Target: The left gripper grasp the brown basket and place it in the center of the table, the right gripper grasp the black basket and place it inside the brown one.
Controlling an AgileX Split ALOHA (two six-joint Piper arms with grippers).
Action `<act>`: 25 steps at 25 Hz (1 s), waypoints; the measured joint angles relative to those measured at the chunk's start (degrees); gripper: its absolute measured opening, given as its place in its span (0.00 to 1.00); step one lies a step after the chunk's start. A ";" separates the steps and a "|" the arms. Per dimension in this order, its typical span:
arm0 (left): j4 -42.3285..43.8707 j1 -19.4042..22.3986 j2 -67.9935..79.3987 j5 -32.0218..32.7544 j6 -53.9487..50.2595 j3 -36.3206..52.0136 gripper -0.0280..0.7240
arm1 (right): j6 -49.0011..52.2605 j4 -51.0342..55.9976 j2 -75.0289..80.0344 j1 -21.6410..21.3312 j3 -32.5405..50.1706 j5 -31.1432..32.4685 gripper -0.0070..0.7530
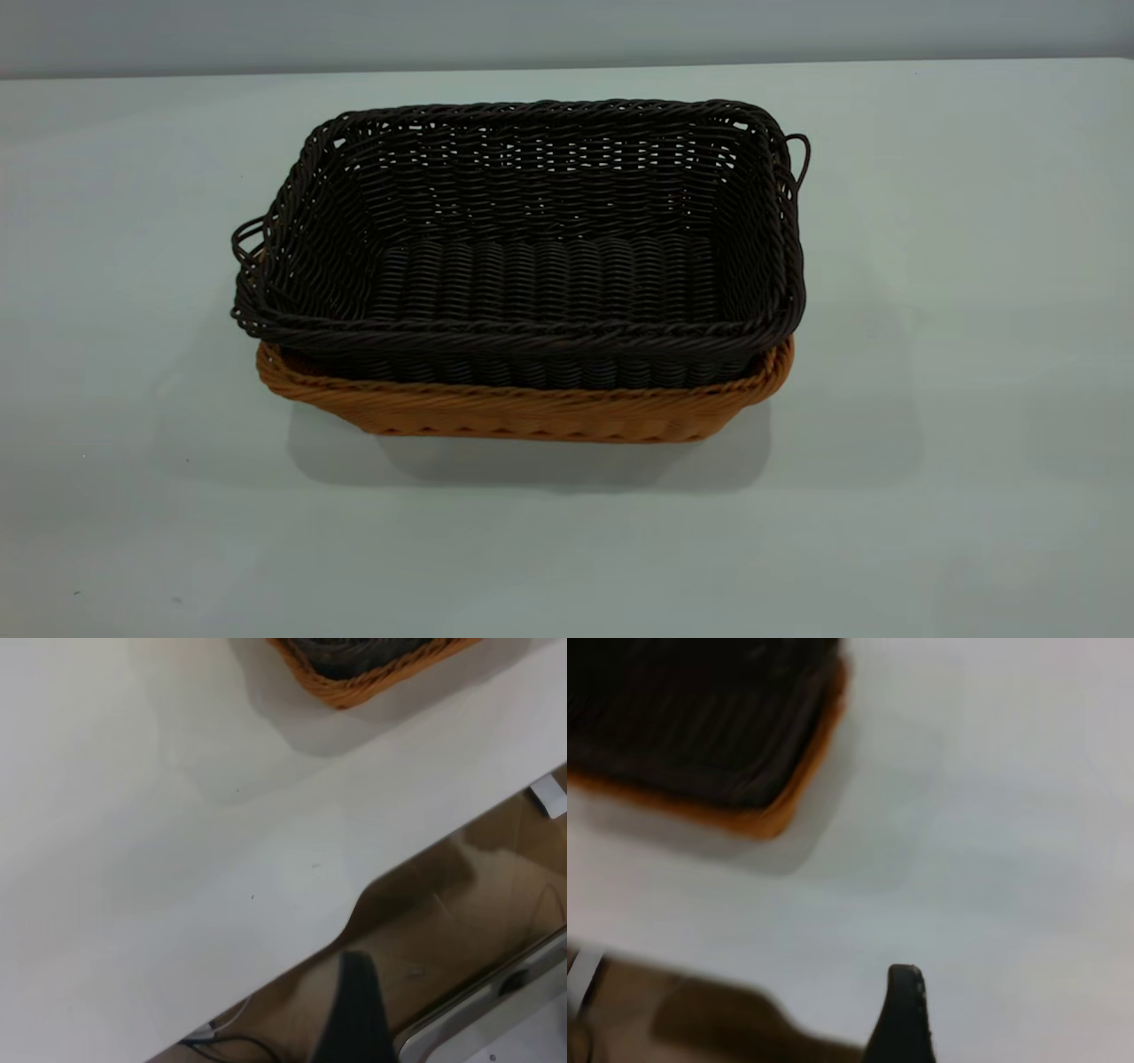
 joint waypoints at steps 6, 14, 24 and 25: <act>0.00 2.91 -0.54 0.00 0.30 0.00 0.75 | 0.05 0.00 -9.14 -10.30 -0.07 0.36 0.75; 0.07 19.74 -4.35 0.07 0.35 0.00 0.75 | 0.05 0.00 -9.22 -10.78 -0.07 0.63 0.75; 0.25 31.15 -15.08 0.71 0.35 0.00 0.75 | -0.01 0.00 -9.22 -10.78 -0.07 0.64 0.75; 0.25 31.29 -15.08 0.76 0.35 0.00 0.75 | -0.01 0.00 -9.22 -10.78 -0.07 0.64 0.75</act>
